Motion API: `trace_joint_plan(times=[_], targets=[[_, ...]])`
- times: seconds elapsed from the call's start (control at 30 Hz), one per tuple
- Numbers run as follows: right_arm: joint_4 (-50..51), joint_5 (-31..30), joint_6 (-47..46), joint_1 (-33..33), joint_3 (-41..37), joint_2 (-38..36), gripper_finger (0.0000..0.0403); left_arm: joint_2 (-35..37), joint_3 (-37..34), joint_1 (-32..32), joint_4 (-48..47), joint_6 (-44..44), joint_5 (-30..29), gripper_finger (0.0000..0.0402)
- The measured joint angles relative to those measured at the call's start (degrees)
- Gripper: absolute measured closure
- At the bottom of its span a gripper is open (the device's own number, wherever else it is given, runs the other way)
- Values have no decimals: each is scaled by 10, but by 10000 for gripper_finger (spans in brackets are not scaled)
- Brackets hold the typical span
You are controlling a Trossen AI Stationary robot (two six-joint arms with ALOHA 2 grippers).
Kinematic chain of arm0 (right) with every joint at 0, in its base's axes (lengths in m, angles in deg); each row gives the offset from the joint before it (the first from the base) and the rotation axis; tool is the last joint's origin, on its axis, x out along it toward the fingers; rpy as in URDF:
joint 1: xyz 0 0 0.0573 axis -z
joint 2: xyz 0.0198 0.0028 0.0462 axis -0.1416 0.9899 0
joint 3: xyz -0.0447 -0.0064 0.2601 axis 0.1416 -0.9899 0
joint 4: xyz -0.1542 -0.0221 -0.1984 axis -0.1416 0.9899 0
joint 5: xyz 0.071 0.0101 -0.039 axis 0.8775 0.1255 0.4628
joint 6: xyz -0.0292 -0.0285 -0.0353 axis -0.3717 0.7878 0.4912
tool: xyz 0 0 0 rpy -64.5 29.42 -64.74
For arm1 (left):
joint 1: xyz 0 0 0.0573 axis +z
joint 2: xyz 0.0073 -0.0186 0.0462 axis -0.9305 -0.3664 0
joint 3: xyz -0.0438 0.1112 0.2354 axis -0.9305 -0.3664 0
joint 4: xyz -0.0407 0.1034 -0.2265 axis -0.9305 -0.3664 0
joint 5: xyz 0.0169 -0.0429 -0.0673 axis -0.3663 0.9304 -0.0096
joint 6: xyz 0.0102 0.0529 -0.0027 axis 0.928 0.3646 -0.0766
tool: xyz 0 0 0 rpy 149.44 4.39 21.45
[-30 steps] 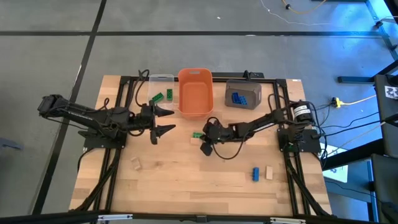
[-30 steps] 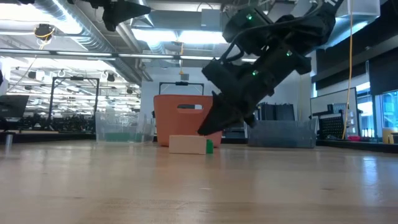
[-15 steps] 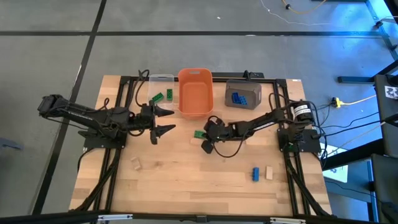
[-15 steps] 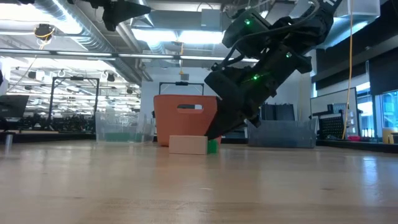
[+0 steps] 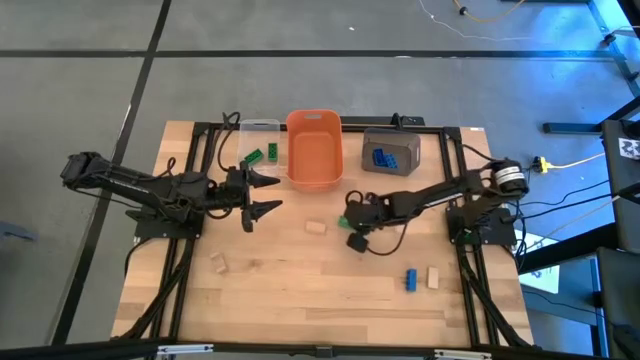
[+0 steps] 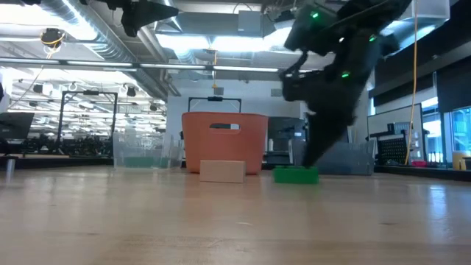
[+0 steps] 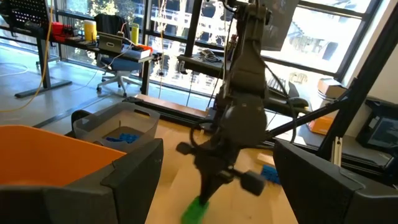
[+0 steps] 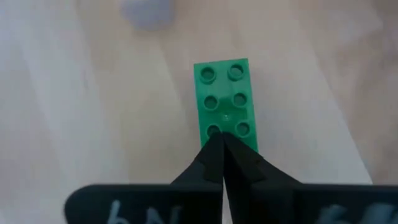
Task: Sort & place blocks by color
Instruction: Put the green game piece into the transparent bin
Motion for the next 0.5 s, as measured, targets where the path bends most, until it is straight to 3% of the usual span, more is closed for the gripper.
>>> trace_joint_plan(times=[0.1,0.33,0.5], targets=[[42,-1,12,-12,-1,-27,403,0,0,0,0,0,0,104],[38,0,41,-19,0,-125,399,0,0,0,0,0,0,104],[34,58,40,-18,0,-165,379,0,0,0,1,0,0,105]])
